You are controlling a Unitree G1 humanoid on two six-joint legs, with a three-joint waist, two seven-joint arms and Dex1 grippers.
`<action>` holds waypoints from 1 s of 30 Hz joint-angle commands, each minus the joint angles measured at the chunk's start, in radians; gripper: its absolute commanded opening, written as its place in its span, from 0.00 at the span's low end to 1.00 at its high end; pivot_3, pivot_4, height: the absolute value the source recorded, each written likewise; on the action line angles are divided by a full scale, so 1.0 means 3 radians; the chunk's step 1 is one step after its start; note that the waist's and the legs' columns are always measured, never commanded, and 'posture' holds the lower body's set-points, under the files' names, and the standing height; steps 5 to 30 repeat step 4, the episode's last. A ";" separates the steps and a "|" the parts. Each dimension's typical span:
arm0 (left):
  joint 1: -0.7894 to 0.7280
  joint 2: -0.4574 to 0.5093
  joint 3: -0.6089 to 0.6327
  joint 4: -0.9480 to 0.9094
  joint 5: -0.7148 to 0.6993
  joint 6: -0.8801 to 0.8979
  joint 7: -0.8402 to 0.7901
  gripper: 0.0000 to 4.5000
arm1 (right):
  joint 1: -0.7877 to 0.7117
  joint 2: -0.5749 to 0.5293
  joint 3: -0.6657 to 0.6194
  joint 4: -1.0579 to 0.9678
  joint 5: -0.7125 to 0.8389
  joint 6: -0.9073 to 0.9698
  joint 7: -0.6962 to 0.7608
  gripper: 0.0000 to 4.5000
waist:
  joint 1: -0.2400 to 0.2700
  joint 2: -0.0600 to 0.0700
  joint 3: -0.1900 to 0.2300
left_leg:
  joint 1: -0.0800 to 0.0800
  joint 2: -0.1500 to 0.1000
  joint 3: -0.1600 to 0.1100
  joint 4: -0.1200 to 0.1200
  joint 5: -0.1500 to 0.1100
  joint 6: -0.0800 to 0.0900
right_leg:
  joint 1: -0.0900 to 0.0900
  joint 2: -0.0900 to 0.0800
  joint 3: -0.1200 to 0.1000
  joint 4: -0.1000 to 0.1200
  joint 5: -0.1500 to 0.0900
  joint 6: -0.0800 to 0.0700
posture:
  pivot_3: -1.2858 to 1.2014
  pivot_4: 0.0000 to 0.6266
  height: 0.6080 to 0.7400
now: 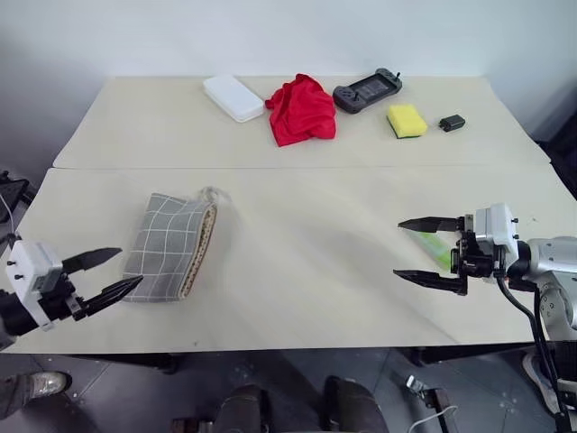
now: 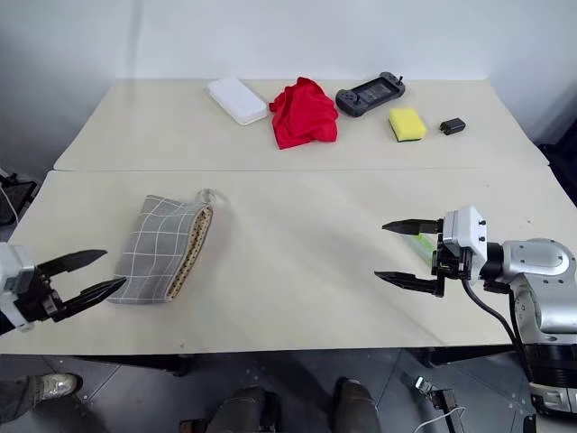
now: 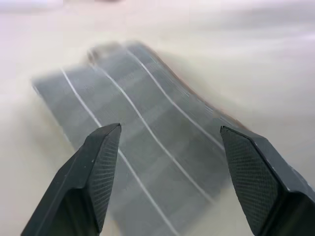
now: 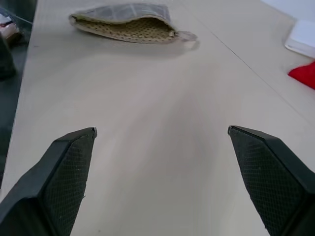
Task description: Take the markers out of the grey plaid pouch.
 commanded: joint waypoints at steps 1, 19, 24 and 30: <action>-0.0073 -0.0121 -0.0112 0.0097 0.0146 -0.0254 0.0021 0.76 | -0.0047 -0.0009 -0.0069 0.0208 -0.0060 -0.0277 0.0030 1.00 | -0.0007 0.0000 0.0000 | 0.0002 0.0000 0.0002 -0.0003 0.0000 0.0000 | 0.0000 0.0000 0.0001 0.0000 0.0000 0.0000 | 0.52 0.24 1.00; -0.0075 -0.0192 -0.0144 0.0100 0.0153 -0.0285 0.0022 0.76 | -0.0035 0.0041 -0.0046 0.0325 -0.0115 -0.0427 -0.0011 1.00 | -0.0013 0.0000 0.0000 | 0.0003 -0.0002 0.0009 -0.0011 0.0000 0.0000 | -0.0005 0.0001 0.0001 -0.0001 0.0000 0.0000 | 0.52 0.24 1.00; -0.0075 -0.0192 -0.0144 0.0100 0.0153 -0.0285 0.0022 0.76 | -0.0035 0.0041 -0.0046 0.0325 -0.0115 -0.0427 -0.0011 1.00 | -0.0013 0.0000 0.0000 | 0.0003 -0.0002 0.0009 -0.0011 0.0000 0.0000 | -0.0005 0.0001 0.0001 -0.0001 0.0000 0.0000 | 0.52 0.24 1.00; -0.0075 -0.0192 -0.0144 0.0100 0.0153 -0.0285 0.0022 0.76 | -0.0035 0.0041 -0.0046 0.0325 -0.0115 -0.0427 -0.0011 1.00 | -0.0013 0.0000 0.0000 | 0.0003 -0.0002 0.0009 -0.0011 0.0000 0.0000 | -0.0005 0.0001 0.0001 -0.0001 0.0000 0.0000 | 0.52 0.24 1.00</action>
